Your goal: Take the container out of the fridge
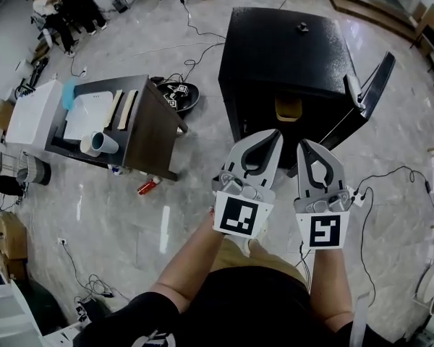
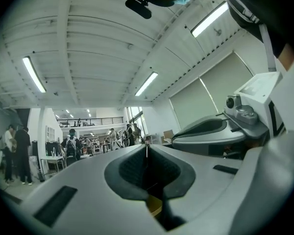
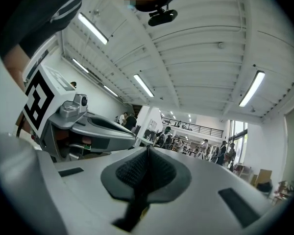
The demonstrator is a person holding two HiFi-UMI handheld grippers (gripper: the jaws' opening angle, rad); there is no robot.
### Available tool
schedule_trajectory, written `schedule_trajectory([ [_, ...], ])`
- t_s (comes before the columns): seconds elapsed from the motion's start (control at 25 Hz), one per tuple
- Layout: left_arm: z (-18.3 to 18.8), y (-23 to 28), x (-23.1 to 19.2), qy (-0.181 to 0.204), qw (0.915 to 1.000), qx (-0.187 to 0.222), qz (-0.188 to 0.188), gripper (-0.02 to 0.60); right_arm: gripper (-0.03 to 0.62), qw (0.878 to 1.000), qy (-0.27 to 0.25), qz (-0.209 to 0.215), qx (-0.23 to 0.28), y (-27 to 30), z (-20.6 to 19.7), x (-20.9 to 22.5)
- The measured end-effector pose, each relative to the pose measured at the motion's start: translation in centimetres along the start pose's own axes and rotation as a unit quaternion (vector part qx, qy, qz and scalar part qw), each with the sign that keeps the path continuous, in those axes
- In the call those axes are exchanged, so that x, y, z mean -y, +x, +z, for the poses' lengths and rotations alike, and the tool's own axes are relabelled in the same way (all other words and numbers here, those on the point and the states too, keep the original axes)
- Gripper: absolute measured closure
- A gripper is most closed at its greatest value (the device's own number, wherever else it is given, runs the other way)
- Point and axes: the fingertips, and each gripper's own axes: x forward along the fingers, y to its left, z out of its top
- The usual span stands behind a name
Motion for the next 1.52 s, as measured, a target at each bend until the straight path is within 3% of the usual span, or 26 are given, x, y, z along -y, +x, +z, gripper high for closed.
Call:
schedule_trajectory([
  [0.52, -2.4, 3.2, -1.1, 0.011, 0.9996, -0.027, -0.001, 0.557, 0.557, 0.999, 0.022, 0.027, -0.017, 2.3, -3.3, 2.4],
  [0.68, -3.6, 4.0, -1.8, 0.009, 0.9994, -0.034, -0.005, 0.557, 0.557, 0.989, -0.093, 0.082, -0.079, 3.4, -6.4, 1.5],
  [0.96, -7.3, 6.0, -4.4, -0.012, 0.9995, -0.030, -0.002, 0.557, 0.556, 0.975, -0.115, 0.102, -0.158, 7.8, -12.2, 0.9],
  [1.12, -9.6, 7.3, -6.1, -0.027, 0.9989, -0.038, -0.004, 0.557, 0.556, 0.950, -0.174, 0.140, -0.218, 10.6, -17.2, 0.5],
  [1.32, -12.3, 7.8, -8.0, -0.036, 0.9985, -0.040, -0.007, 0.557, 0.554, 0.903, -0.232, 0.216, -0.288, 13.3, -23.9, -1.0],
  [1.52, -14.3, 8.4, -9.0, -0.038, 0.9982, -0.043, -0.013, 0.557, 0.554, 0.852, -0.291, 0.250, -0.355, 15.3, -29.7, -0.5],
])
